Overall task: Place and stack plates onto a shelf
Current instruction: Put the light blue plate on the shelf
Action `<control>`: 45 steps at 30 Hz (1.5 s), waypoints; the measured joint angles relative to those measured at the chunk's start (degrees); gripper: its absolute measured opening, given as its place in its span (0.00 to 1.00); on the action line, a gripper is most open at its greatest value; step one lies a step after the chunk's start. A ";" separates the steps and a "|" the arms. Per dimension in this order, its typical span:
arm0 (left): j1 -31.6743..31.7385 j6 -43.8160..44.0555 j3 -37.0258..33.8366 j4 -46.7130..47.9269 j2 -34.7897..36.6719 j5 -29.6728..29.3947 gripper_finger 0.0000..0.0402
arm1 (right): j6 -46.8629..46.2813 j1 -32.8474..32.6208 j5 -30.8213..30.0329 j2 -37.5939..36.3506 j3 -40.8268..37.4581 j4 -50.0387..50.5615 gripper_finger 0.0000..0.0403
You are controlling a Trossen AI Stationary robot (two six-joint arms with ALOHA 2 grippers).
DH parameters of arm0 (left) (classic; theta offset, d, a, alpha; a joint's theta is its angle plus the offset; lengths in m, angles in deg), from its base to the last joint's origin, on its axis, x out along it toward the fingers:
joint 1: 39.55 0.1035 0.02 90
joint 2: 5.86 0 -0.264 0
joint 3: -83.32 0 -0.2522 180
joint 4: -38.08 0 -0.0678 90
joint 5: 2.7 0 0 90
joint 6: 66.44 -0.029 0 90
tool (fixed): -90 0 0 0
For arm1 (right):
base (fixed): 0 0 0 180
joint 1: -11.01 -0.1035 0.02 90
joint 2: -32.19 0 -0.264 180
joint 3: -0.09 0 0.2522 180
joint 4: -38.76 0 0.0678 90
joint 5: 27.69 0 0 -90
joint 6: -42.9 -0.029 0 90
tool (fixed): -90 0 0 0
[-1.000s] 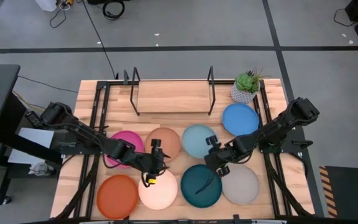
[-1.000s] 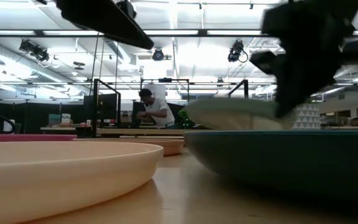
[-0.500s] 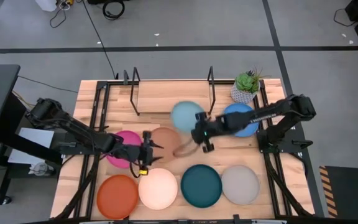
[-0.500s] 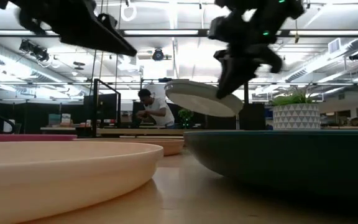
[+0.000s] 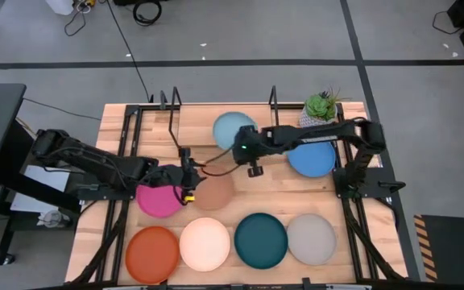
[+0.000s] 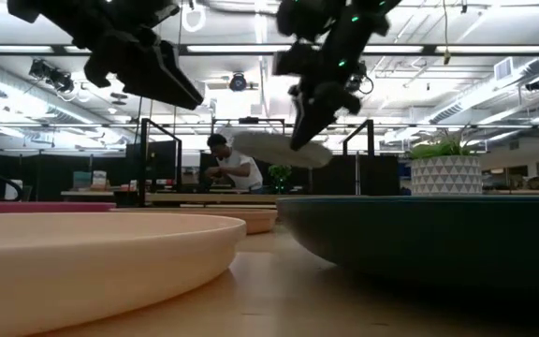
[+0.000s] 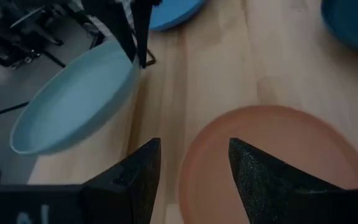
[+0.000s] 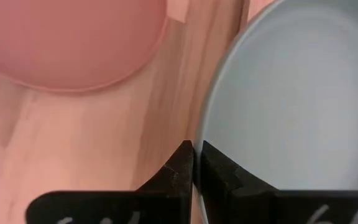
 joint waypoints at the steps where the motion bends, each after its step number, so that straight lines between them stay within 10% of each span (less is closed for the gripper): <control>1: 0.10 0.24 0.03 0.85 0.62 0.02 0.49 | -0.11 0.62 0.06 1.33 1.16 1.51 0.06; 45: 0.29 12.36 0.01 14.65 7.15 -1.49 0.49 | -10.54 7.96 -0.68 8.02 2.02 4.45 0.16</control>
